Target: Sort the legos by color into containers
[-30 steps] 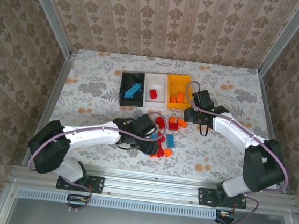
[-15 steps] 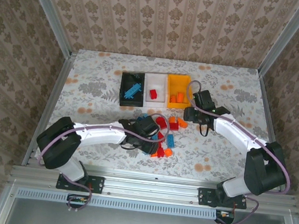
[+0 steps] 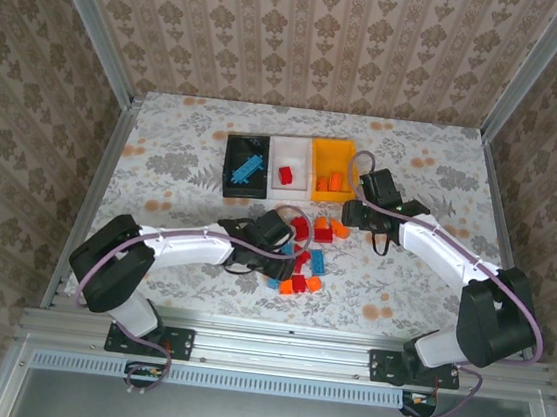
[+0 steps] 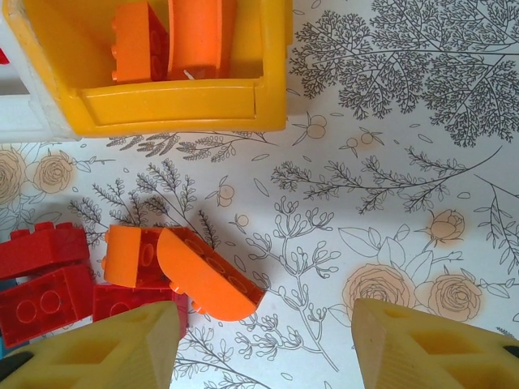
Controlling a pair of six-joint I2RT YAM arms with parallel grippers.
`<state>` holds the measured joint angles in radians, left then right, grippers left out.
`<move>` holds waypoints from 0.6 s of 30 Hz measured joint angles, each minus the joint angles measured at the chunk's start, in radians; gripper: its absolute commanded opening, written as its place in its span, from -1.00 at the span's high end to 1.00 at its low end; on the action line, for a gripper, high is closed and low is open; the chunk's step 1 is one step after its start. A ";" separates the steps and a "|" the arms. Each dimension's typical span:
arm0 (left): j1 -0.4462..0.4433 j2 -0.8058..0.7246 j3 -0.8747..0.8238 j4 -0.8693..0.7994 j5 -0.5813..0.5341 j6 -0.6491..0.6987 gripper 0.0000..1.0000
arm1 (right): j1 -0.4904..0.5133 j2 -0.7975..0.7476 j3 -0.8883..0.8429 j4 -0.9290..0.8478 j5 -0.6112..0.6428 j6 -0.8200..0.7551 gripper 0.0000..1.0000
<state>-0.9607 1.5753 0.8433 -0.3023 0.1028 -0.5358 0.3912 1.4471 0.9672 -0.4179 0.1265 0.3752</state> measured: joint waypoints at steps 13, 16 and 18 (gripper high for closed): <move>0.000 -0.005 -0.018 -0.028 -0.032 0.006 0.63 | 0.009 0.000 0.000 0.000 0.000 0.003 -0.19; 0.013 -0.032 -0.018 -0.078 -0.051 0.011 0.68 | 0.009 -0.001 0.000 0.000 0.000 0.003 -0.19; 0.048 -0.083 -0.008 -0.132 -0.060 0.022 0.68 | 0.009 -0.001 -0.001 0.003 0.000 0.004 -0.19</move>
<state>-0.9131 1.4925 0.8349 -0.4339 0.0433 -0.5137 0.4004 1.4460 0.9661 -0.4152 0.1265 0.3790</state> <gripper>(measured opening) 0.242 0.596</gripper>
